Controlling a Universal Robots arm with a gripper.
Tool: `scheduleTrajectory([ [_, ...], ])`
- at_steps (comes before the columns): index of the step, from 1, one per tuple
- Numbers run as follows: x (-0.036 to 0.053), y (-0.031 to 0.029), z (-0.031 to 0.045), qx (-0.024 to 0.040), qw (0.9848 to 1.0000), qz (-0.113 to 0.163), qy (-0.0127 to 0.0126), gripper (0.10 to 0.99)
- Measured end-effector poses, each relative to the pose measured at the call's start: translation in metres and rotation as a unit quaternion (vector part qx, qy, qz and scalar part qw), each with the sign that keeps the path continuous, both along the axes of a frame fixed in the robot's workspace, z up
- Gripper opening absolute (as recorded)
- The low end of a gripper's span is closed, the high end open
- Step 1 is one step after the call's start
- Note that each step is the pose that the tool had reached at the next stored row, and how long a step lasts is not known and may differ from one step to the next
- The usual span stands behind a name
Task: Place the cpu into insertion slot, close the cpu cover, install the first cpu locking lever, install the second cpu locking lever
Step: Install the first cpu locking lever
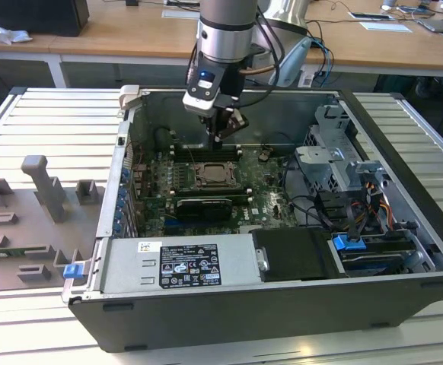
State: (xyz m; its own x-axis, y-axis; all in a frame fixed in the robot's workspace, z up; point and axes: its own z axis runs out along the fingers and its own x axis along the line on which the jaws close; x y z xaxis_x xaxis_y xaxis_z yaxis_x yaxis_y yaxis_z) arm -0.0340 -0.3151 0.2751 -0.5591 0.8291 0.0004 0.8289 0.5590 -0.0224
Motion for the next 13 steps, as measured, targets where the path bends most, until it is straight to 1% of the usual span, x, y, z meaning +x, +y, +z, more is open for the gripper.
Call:
scheduleTrajectory([
  [6,0.0000,0.0000,0.0000,0.0000,0.9997,0.025,0.0000,0.106],
  [8,-0.0001,0.0000,0.0000,0.0000,0.9993,0.037,0.0000,0.106],
  [13,-0.0001,0.0000,0.0000,0.0000,0.9985,0.054,0.0000,0.106],
])
